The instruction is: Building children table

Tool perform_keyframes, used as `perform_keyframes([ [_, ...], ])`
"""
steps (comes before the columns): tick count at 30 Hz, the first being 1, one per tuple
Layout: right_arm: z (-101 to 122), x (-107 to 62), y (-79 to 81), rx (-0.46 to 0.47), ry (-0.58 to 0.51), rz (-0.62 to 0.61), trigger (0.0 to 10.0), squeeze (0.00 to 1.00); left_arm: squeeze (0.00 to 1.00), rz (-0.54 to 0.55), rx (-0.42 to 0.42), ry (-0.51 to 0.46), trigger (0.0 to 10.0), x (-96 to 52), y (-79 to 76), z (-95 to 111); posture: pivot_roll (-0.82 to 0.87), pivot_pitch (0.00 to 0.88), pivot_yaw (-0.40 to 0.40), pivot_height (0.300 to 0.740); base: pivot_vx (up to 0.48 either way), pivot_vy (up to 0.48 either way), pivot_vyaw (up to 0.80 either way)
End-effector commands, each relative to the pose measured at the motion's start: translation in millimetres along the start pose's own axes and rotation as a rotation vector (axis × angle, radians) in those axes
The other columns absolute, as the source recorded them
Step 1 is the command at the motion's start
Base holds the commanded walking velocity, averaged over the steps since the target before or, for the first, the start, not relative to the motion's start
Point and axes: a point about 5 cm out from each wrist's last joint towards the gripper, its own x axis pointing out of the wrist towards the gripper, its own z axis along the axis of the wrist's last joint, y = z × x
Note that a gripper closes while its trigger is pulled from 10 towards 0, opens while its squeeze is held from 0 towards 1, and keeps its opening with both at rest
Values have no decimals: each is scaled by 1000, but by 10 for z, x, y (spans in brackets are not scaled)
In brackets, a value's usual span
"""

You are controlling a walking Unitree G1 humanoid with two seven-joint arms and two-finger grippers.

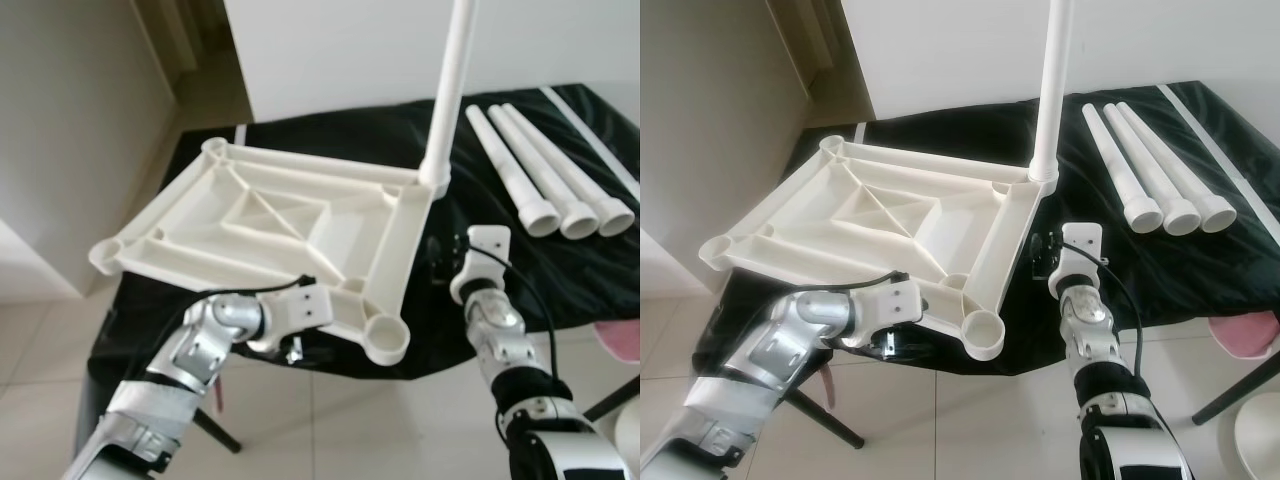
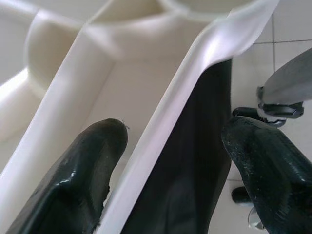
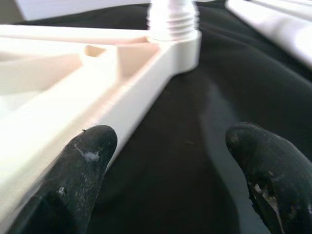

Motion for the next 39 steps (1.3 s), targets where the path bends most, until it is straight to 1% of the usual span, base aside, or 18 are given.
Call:
perform_keyframes([
  [1,-40,11,78,12,36,33,10000,0,0,155,-3,18,10000,11,70,-28,-62,0,85,740,0,0,0],
  [2,-51,33,109,-3,62,50,10000,0,0,152,-1,12,10000,44,56,-7,-60,0,86,740,0,0,0],
  [3,-42,81,155,-26,95,74,10000,0,0,140,13,3,10000,120,26,39,-60,0,86,740,0,0,0],
  [5,-30,96,163,-30,99,77,10000,0,0,134,20,0,10000,145,17,51,-60,0,86,740,0,0,0],
  [6,28,149,169,-29,103,82,10000,0,0,129,40,-8,10000,208,8,113,-52,0,80,740,0,0,0],
  [7,47,169,166,-32,109,83,10000,0,0,128,44,-12,10000,231,11,140,-50,0,78,740,0,0,0],
  [11,87,205,146,-39,115,82,10000,0,0,136,56,-26,10000,276,36,214,-44,0,75,740,0,0,0],
  [14,127,232,125,-73,109,85,10000,0,0,165,56,-54,10000,310,97,317,-44,0,73,740,0,0,0],
  [16,131,238,123,-60,116,89,10000,0,0,172,51,-62,10000,315,112,342,-43,0,72,740,0,0,0],
  [19,129,242,110,-64,124,86,10000,0,0,182,55,-74,10000,331,141,398,-43,0,73,740,0,0,0],
  [20,124,247,93,-72,129,73,10000,0,0,190,64,-88,10000,362,158,465,-44,0,77,740,0,0,0],
  [26,108,251,85,-60,144,61,10000,0,0,195,71,-114,10000,413,160,565,-49,0,84,740,0,0,0],
  [27,106,254,81,-62,147,60,10000,0,0,195,79,-129,10000,438,155,618,-51,0,85,740,0,0,0],
  [30,103,259,77,-63,152,60,10000,0,0,194,84,-144,10000,466,151,668,-53,0,86,740,0,0,0],
  [32,102,263,43,-77,153,45,10000,0,0,182,97,-193,10000,568,101,834,-54,0,87,740,0,0,0],
  [33,102,263,43,-77,153,45,10000,0,0,182,97,-193,10000,568,101,834,-54,0,87,740,0,0,0],
  [36,106,265,9,-86,150,28,10000,0,0,182,105,-220,10000,612,83,918,-56,0,85,740,0,0,0],
  [39,135,268,-62,-97,131,-17,10000,0,0,225,118,-233,10000,604,134,942,-57,0,87,740,0,0,0],
])
